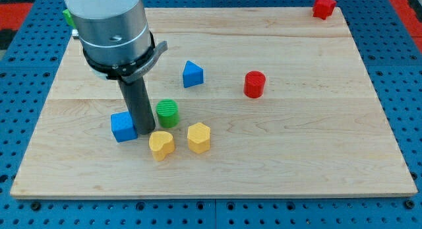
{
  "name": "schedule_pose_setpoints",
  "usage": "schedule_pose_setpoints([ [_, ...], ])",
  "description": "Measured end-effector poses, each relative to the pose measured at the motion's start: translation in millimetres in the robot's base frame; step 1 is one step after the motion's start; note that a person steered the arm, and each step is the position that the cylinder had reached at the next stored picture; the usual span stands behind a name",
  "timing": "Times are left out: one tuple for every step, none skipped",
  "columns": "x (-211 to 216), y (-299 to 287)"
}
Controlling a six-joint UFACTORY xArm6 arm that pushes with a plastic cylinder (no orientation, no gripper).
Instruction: Slide the blue cube towards the bottom left
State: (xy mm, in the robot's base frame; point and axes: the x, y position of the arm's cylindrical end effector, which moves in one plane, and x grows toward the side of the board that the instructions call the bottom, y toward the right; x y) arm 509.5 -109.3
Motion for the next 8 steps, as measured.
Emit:
schedule_pose_setpoints([
  [5.1,0.9],
  [5.1,-0.1],
  [5.1,-6.5],
  [0.0,-6.9],
  [-9.6,1.3],
  [-14.3,-1.3],
  [-14.3,-21.9],
  [-14.3,-46.1],
])
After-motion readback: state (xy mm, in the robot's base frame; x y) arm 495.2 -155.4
